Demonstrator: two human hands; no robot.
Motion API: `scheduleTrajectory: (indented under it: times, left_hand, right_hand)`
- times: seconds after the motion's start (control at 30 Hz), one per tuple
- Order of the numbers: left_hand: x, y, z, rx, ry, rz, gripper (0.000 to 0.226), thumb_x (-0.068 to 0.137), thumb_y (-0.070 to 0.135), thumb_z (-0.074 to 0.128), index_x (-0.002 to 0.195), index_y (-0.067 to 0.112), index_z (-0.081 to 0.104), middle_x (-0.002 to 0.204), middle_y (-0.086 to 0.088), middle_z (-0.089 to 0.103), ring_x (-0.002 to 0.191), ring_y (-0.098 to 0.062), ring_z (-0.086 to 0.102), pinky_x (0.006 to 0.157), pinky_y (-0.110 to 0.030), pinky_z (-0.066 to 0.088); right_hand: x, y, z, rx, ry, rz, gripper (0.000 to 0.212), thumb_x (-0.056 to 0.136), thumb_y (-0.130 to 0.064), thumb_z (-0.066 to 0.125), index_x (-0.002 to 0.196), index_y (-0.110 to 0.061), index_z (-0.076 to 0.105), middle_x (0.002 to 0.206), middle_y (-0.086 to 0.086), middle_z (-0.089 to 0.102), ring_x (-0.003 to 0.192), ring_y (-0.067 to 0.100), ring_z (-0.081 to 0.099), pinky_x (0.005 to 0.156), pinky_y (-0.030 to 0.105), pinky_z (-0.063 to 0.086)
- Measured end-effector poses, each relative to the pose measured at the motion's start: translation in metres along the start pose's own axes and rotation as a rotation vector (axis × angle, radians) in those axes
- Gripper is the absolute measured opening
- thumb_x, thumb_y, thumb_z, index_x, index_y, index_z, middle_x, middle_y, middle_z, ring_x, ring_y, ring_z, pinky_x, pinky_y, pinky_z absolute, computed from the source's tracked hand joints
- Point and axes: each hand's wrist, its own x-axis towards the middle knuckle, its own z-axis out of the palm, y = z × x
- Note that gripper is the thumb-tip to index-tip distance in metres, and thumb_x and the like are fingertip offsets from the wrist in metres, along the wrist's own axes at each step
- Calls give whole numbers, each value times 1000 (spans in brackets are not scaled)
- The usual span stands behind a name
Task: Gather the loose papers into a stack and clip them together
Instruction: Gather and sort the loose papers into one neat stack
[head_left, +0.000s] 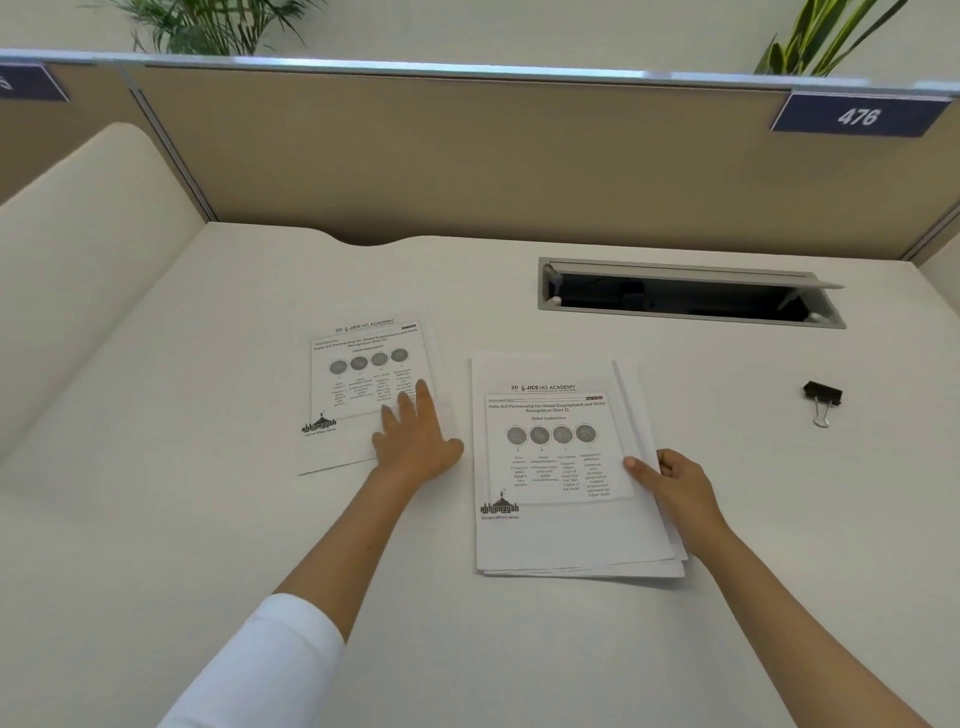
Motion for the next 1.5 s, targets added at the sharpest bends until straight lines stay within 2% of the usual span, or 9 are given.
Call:
scheduleTrajectory:
  times: [0.17, 0.3, 0.53, 0.7, 0.87, 1.07, 1.27, 1.4, 1.5]
  left_hand:
    - [1, -12, 2, 117, 115, 78, 83, 91, 21, 48, 152, 14, -9, 160, -11, 15, 144, -38, 19, 105, -51, 37]
    - [0, -15, 2, 80, 64, 100, 87, 91, 38, 49, 152, 17, -8, 161, -11, 8, 147, -38, 10, 109, -55, 30]
    - [1, -18, 9, 211, 148, 125, 71, 96, 29, 40, 153, 11, 2, 159, -16, 18, 144, -39, 21, 103, -51, 41]
    - [5, -21, -1, 203, 107, 147, 80, 94, 44, 43, 153, 12, 0, 159, -12, 19, 141, -37, 29, 99, -47, 42]
    - [5, -19, 0, 200, 80, 141, 85, 91, 52, 45, 153, 15, 1, 160, -12, 15, 145, -37, 19, 105, -49, 37]
    - [8, -18, 3, 252, 116, 148, 74, 96, 43, 42, 152, 11, 6, 157, -15, 21, 142, -39, 26, 101, -46, 41]
    - [7, -18, 5, 199, 45, 129, 86, 90, 59, 43, 153, 17, 2, 161, -14, 6, 146, -39, 11, 108, -50, 32]
    - [7, -11, 9, 211, 81, 94, 77, 93, 48, 42, 152, 14, 7, 159, -19, 10, 144, -44, 14, 108, -53, 35]
    - [9, -10, 10, 239, 100, 90, 69, 95, 31, 41, 152, 11, 8, 158, -21, 13, 142, -45, 19, 105, -53, 39]
  right_hand:
    - [-1, 0, 1, -19, -1, -4, 80, 61, -62, 71, 86, 10, 47, 74, 24, 53, 67, 20, 48, 68, 32, 33]
    - [0, 3, 0, -50, 9, -30, 79, 65, -60, 72, 96, 9, 50, 105, 32, 58, 87, 49, 59, 76, 43, 50]
    - [1, 6, 2, -40, 7, -37, 79, 63, -61, 70, 95, 9, 53, 102, 31, 62, 94, 48, 59, 71, 34, 40]
    - [1, 5, 2, -35, 6, -28, 86, 60, -66, 72, 95, 10, 51, 102, 33, 59, 70, 35, 58, 70, 33, 39]
    - [0, 5, 1, -40, -5, -17, 87, 59, -69, 72, 94, 9, 51, 99, 33, 59, 71, 19, 53, 69, 34, 39]
    - [1, 6, 1, -56, 12, -7, 89, 57, -71, 72, 93, 7, 51, 100, 31, 60, 68, 30, 57, 70, 34, 40]
    - [0, 5, 1, -42, -2, -6, 86, 58, -69, 72, 91, 8, 51, 94, 32, 61, 69, 21, 53, 68, 34, 39]
    - [0, 6, 1, -45, 13, -10, 95, 52, -77, 71, 92, 7, 50, 100, 31, 60, 69, 39, 58, 69, 34, 40]
    - [-1, 5, 1, -30, 9, -12, 100, 46, -82, 68, 90, 7, 51, 98, 31, 61, 68, 24, 56, 69, 34, 41]
